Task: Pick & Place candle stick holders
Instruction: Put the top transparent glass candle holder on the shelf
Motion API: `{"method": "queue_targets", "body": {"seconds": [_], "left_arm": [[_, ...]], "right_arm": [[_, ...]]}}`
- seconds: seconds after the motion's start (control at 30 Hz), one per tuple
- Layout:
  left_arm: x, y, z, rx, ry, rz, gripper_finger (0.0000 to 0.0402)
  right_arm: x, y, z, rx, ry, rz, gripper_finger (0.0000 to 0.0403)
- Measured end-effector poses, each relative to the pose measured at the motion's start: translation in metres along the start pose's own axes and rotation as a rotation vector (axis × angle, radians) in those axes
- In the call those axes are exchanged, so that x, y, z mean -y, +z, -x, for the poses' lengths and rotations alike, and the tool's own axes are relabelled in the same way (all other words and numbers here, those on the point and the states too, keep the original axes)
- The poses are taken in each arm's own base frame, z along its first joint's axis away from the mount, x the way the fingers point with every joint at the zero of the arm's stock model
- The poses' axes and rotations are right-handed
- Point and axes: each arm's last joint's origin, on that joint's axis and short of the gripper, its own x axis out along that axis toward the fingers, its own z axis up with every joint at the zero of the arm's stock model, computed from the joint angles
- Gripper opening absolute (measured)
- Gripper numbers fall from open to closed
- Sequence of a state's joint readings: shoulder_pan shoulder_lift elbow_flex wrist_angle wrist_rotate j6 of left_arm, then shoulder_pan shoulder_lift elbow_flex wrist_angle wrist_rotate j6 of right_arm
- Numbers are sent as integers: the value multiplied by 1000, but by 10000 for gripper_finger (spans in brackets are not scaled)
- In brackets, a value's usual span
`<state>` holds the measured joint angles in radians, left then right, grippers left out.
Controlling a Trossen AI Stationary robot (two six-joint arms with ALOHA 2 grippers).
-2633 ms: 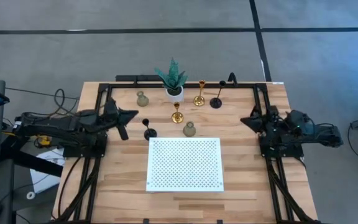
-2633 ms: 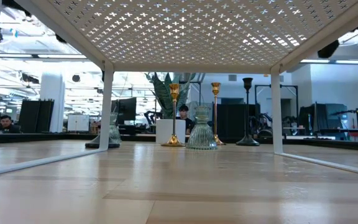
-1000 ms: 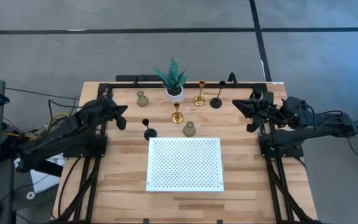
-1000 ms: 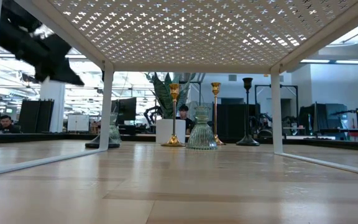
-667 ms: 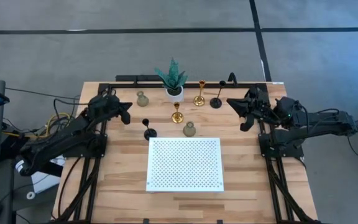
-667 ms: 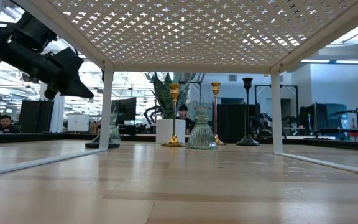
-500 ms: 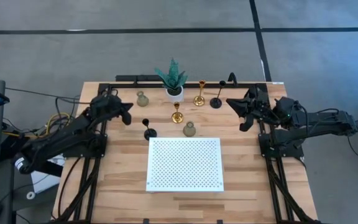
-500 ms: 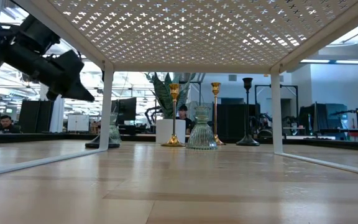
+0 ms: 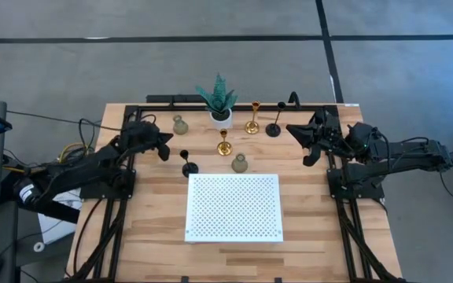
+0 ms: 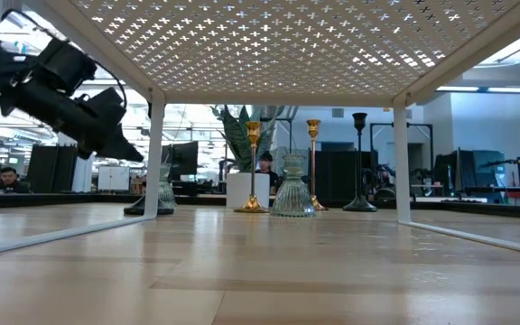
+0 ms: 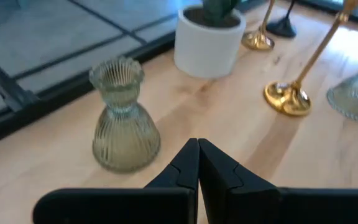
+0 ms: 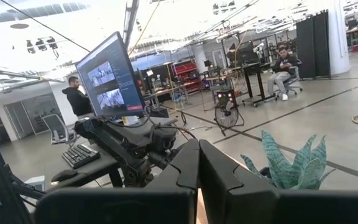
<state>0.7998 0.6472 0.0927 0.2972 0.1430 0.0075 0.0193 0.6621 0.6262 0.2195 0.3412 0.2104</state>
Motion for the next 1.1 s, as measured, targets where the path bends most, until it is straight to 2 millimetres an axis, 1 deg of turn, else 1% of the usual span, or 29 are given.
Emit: {"method": "queue_targets", "body": {"seconds": [0.13, 0.2, 0.4, 0.6, 0.7, 0.83, 1.0, 1.1], "left_arm": [[0, -16, 0, 29, 16, 55, 5], [0, -23, 1, -5, 21, 89, 5], [-1, -17, 1, 56, 26, 49, 5], [-3, -17, 1, 58, 118, 31, 6], [-5, -16, 1, 63, 177, 11, 14], [-5, -16, 1, 68, 163, 37, 51], [-3, -18, 0, 47, 93, 68, 124], [-3, -19, -2, 38, 86, 69, 170]], "right_arm": [[0, 0, 0, 0, 0, -23, 0], [0, 0, 0, 0, 1, -24, 0], [0, 0, 0, 0, -2, -26, 0], [0, 0, 0, 0, -2, -25, 0], [0, 0, 0, -1, -2, -25, 0], [0, 0, 0, -1, -2, -23, 0], [0, 0, 0, -1, -2, -22, 0], [0, 0, 0, -1, -2, -22, 0]]}}
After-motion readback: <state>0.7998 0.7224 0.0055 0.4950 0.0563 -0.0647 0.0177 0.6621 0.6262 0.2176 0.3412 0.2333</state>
